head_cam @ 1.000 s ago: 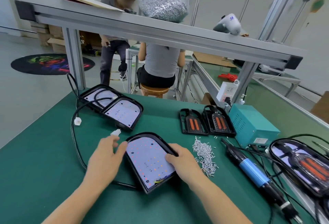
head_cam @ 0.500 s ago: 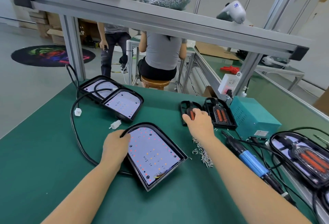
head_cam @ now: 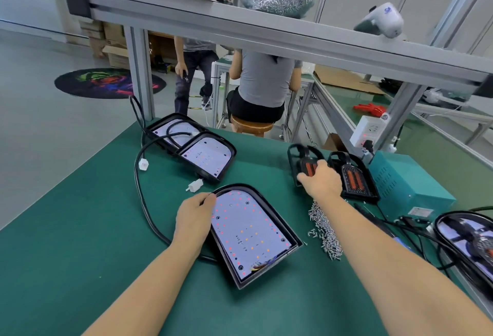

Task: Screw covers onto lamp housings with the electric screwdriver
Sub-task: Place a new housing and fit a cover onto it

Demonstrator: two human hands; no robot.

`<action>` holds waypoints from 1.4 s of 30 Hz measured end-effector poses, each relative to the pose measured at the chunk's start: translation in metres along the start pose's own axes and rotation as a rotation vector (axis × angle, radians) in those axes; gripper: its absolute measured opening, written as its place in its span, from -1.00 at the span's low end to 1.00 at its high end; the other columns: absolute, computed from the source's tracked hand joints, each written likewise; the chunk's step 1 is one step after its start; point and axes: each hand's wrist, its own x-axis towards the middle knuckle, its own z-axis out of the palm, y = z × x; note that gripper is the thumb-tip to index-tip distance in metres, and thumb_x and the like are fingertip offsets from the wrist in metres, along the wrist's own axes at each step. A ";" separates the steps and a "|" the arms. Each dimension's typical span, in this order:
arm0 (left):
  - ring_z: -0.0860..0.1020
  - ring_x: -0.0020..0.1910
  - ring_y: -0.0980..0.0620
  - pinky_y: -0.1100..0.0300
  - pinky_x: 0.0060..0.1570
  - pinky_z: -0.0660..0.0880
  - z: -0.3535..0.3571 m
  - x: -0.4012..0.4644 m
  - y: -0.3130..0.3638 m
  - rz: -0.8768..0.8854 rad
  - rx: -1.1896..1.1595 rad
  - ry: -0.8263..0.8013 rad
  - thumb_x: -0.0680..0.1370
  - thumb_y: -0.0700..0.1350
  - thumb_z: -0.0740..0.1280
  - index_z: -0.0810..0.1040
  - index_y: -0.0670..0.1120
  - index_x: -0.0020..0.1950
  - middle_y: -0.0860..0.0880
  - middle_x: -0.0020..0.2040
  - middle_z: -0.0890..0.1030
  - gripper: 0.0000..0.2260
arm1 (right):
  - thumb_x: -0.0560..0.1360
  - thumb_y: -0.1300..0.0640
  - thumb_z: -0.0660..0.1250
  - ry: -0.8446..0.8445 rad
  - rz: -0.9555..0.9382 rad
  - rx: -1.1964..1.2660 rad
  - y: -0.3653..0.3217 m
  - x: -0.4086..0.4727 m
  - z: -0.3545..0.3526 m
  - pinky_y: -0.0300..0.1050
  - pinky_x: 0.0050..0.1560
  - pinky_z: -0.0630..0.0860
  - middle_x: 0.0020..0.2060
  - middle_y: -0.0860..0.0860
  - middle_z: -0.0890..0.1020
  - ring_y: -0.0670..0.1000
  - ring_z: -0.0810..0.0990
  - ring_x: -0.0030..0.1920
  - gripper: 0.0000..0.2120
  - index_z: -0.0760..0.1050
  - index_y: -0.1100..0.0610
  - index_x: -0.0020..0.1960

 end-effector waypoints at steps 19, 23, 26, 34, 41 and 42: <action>0.64 -0.32 -0.05 0.14 -0.40 0.60 -0.008 -0.007 0.008 -0.414 -0.741 -0.231 0.63 0.00 0.18 0.63 -0.24 -0.06 -0.16 -0.19 0.69 -0.64 | 0.39 -0.23 0.32 -0.094 -0.551 0.028 -0.020 -0.204 -0.019 -0.19 0.25 0.28 0.31 -0.12 0.43 -0.04 0.34 0.30 -0.33 0.33 0.00 0.43; 0.67 -0.07 -0.07 0.02 -0.07 0.53 -0.008 -0.013 0.010 -0.425 -0.796 -0.299 0.63 0.07 0.11 0.58 -0.24 0.11 -0.18 0.03 0.67 -0.58 | 0.41 -0.21 0.31 -0.100 -0.566 0.005 -0.014 -0.207 -0.015 -0.21 0.25 0.28 0.31 -0.12 0.40 -0.05 0.31 0.30 -0.33 0.29 -0.01 0.45; 0.62 0.10 -0.15 -0.03 0.04 0.51 -0.006 -0.017 0.013 -0.446 -0.798 -0.328 0.60 0.12 0.17 0.55 -0.26 0.17 -0.23 0.11 0.64 -0.53 | 0.40 -0.20 0.31 -0.099 -0.564 -0.022 -0.010 -0.210 -0.015 -0.18 0.22 0.34 0.25 -0.12 0.42 -0.04 0.32 0.26 -0.39 0.35 -0.01 0.38; 0.68 -0.21 -0.06 0.14 -0.28 0.59 -0.001 -0.019 0.013 -0.356 -0.699 -0.323 0.60 -0.12 0.22 0.62 -0.22 -0.04 -0.16 -0.11 0.70 -0.77 | 0.42 -0.19 0.29 -0.070 -0.572 -0.041 -0.004 -0.216 -0.012 -0.20 0.15 0.34 0.21 -0.12 0.39 -0.03 0.30 0.22 -0.44 0.34 0.00 0.35; 0.64 -0.11 -0.06 0.05 0.03 0.54 0.001 -0.018 0.009 -0.151 -0.297 -0.163 0.59 -0.28 0.19 0.62 -0.16 -0.03 -0.15 -0.02 0.66 -0.80 | 0.43 -0.19 0.25 -0.051 -0.598 -0.053 0.000 -0.216 -0.012 -0.19 0.22 0.31 0.21 -0.10 0.42 -0.02 0.32 0.21 -0.47 0.38 0.02 0.32; 0.61 -0.03 -0.09 0.06 0.09 0.50 0.003 -0.018 0.007 -0.052 -0.113 -0.118 0.58 -0.30 0.18 0.62 -0.15 0.02 -0.13 0.01 0.66 -0.78 | 0.44 -0.19 0.25 -0.051 -0.609 -0.057 0.002 -0.215 -0.012 -0.20 0.23 0.29 0.22 -0.10 0.42 -0.02 0.33 0.20 -0.47 0.38 0.03 0.33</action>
